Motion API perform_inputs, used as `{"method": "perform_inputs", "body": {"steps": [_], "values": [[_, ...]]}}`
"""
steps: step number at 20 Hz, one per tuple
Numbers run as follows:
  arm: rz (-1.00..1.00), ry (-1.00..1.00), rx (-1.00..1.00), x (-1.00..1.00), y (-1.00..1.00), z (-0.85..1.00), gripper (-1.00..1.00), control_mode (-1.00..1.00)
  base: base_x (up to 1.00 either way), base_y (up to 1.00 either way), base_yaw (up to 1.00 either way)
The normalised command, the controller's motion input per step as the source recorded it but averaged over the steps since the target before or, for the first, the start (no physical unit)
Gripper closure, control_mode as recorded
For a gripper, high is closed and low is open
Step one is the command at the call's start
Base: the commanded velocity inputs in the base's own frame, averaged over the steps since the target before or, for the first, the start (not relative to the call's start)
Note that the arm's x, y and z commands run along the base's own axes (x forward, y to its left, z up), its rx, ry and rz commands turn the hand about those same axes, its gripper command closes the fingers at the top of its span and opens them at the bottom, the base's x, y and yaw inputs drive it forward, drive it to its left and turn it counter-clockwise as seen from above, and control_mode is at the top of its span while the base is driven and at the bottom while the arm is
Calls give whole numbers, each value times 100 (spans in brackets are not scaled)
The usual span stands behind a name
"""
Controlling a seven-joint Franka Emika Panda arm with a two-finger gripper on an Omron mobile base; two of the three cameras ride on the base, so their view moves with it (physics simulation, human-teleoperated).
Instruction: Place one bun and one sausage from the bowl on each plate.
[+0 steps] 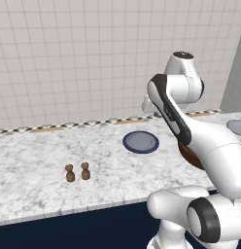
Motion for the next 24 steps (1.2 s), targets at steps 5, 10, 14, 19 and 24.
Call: {"method": "perform_inputs", "body": {"steps": [5, 10, 14, 19, 24], "values": [[1, 6, -3, -7, -39, -25, -100, -100, 0, 0, 0], [0, 24, -2, 5, -98, -46, -100, -100, 0, 0, 0], [0, 36, -3, 23, -100, -34, -100, -100, 0, 0, 0], [0, 33, 0, 6, -100, -58, -100, -100, 0, 0, 0], [0, 20, 0, 0, -95, -62, -100, -100, 0, 0, 0]]}}
